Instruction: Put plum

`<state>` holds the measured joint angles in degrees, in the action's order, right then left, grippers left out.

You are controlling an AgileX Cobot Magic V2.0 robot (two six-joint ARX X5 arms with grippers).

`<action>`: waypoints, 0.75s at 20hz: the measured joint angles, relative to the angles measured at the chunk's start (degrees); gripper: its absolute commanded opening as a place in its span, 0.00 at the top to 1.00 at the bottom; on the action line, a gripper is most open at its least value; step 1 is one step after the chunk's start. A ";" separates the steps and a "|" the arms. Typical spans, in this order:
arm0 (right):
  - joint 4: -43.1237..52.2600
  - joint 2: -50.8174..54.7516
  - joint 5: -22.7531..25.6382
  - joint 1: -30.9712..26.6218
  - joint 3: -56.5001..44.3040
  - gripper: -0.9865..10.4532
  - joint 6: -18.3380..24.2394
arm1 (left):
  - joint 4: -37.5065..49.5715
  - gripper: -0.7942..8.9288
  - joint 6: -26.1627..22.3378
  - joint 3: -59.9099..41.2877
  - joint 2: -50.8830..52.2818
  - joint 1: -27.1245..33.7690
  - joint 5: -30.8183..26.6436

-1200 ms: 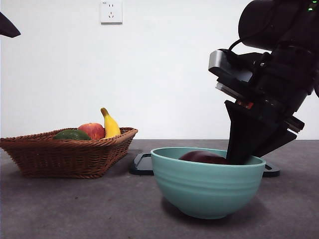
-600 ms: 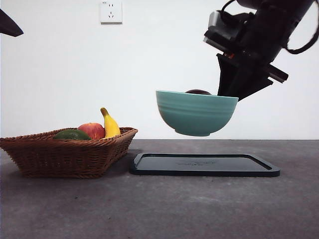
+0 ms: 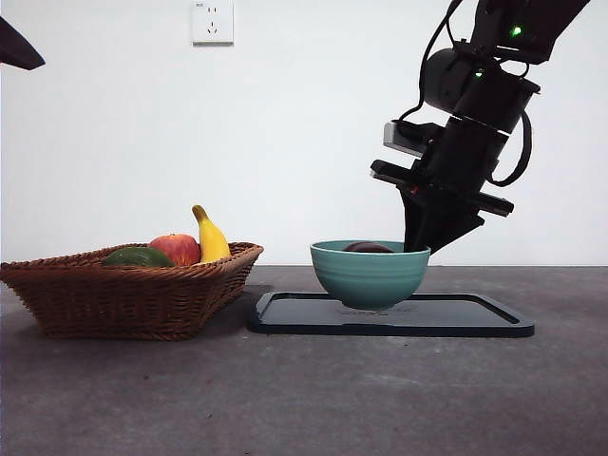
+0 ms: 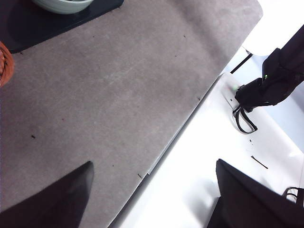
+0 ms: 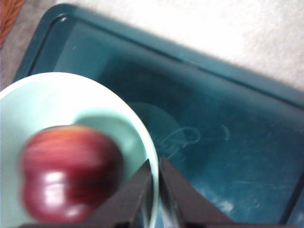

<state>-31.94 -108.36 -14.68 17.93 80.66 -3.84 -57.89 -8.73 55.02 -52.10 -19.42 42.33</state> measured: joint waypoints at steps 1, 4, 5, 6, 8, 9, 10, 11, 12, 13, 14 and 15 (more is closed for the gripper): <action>0.33 -0.20 -0.02 -0.26 0.00 0.90 0.00 | 0.07 0.50 0.00 0.00 0.00 0.00 0.00; 0.46 -1.75 -0.02 -0.42 0.11 0.90 0.00 | 0.17 0.50 0.00 0.00 0.00 0.00 0.00; 0.46 -2.05 -0.02 -0.42 0.11 0.90 0.00 | 0.22 0.50 0.00 0.00 0.00 0.00 0.00; 0.48 -2.05 -0.02 -0.42 0.11 0.90 0.00 | 0.22 0.50 0.00 0.00 0.00 0.00 0.00; 0.48 -2.05 0.04 -0.42 0.11 0.90 0.00 | 0.22 0.50 0.00 0.00 0.00 0.00 0.00; 0.48 -2.05 0.07 -0.42 0.11 0.90 -0.02 | 0.22 0.50 0.00 0.00 0.00 0.00 0.00; 0.48 -2.05 0.07 -0.42 0.11 0.85 -0.04 | 0.22 0.50 0.00 0.00 0.00 0.00 0.00; 0.50 -2.05 0.02 -0.42 0.11 0.79 -0.09 | 0.22 0.50 0.00 0.00 0.00 0.00 0.00; 0.48 -2.05 0.02 -0.42 0.13 0.75 -0.52 | 0.22 0.50 0.00 0.00 0.00 0.00 0.00; 0.24 -2.05 0.00 -0.42 0.26 0.75 -0.83 | 0.22 0.50 0.00 0.00 0.00 0.00 0.00; -0.55 -2.03 0.00 -0.42 0.72 0.75 -0.96 | 0.22 0.50 0.00 0.00 0.00 0.00 0.00; -0.72 -1.66 0.02 -0.42 0.90 0.75 -0.96 | 0.22 0.50 0.00 0.00 0.00 0.00 0.00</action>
<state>-32.67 -110.02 -14.66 17.52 81.56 -4.80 -57.67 -8.73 55.02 -52.10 -19.42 42.33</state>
